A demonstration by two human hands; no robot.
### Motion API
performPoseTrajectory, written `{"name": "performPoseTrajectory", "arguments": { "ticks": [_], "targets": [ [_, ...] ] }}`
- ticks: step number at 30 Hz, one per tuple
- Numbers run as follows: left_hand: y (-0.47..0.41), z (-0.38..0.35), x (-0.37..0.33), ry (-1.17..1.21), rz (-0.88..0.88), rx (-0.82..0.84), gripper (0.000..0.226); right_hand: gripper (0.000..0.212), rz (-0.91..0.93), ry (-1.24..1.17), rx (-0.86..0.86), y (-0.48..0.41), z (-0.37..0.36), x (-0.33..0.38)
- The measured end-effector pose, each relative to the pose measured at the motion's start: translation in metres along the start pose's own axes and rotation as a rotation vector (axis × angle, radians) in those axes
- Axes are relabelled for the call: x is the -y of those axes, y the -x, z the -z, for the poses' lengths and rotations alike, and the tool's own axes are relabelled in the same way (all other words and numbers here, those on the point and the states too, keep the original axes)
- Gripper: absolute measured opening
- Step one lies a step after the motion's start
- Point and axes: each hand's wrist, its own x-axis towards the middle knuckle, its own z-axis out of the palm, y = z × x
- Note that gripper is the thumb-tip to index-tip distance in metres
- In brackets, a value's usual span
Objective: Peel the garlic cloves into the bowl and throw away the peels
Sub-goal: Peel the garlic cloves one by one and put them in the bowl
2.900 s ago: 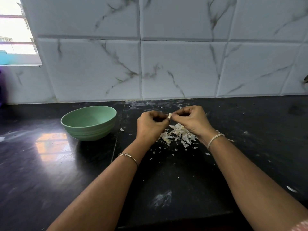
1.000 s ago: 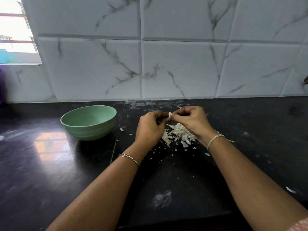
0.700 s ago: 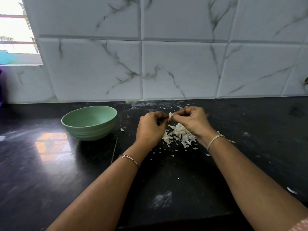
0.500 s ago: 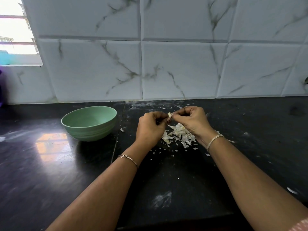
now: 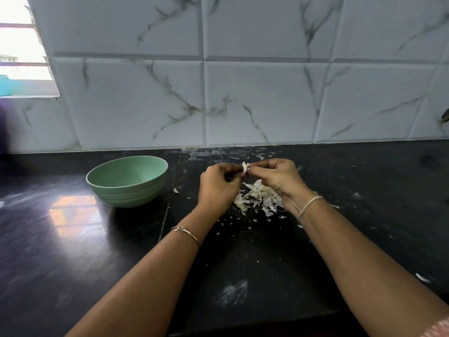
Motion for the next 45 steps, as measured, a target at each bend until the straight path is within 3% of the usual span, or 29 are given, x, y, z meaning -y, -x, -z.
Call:
{"name": "performPoseTrajectory", "arguments": {
  "ticks": [10, 20, 25, 29, 35, 39, 45],
  "targets": [
    [0.003, 0.001, -0.005, 0.091, 0.005, 0.022, 0.028, 0.005, -0.047, -0.003, 0.081, -0.002, 0.001, -0.002],
    [0.000, 0.006, -0.001, -0.088, -0.050, 0.030, 0.008, 0.006, -0.017, 0.001, 0.179, -0.001, 0.001, -0.002],
    [0.001, 0.008, -0.006, 0.124, 0.031, 0.039, 0.012, 0.008, -0.002, 0.007, 0.213, 0.000, 0.001, -0.002],
    [-0.001, 0.009, -0.006, 0.195, 0.078, 0.077, 0.008, 0.010, 0.051, 0.022, 0.180, 0.000, 0.002, -0.003],
    [-0.002, 0.007, -0.004, 0.094, 0.023, 0.020, 0.014, 0.008, 0.110, 0.129, 0.163, -0.003, 0.001, -0.007],
    [-0.003, 0.008, -0.003, 0.060, 0.014, 0.016, 0.011, 0.011, 0.091, 0.076, 0.141, -0.001, 0.002, -0.005],
    [-0.003, 0.009, -0.004, 0.191, 0.077, 0.052, 0.012, 0.008, 0.038, -0.009, 0.125, -0.002, 0.002, -0.005]
  ]
}}
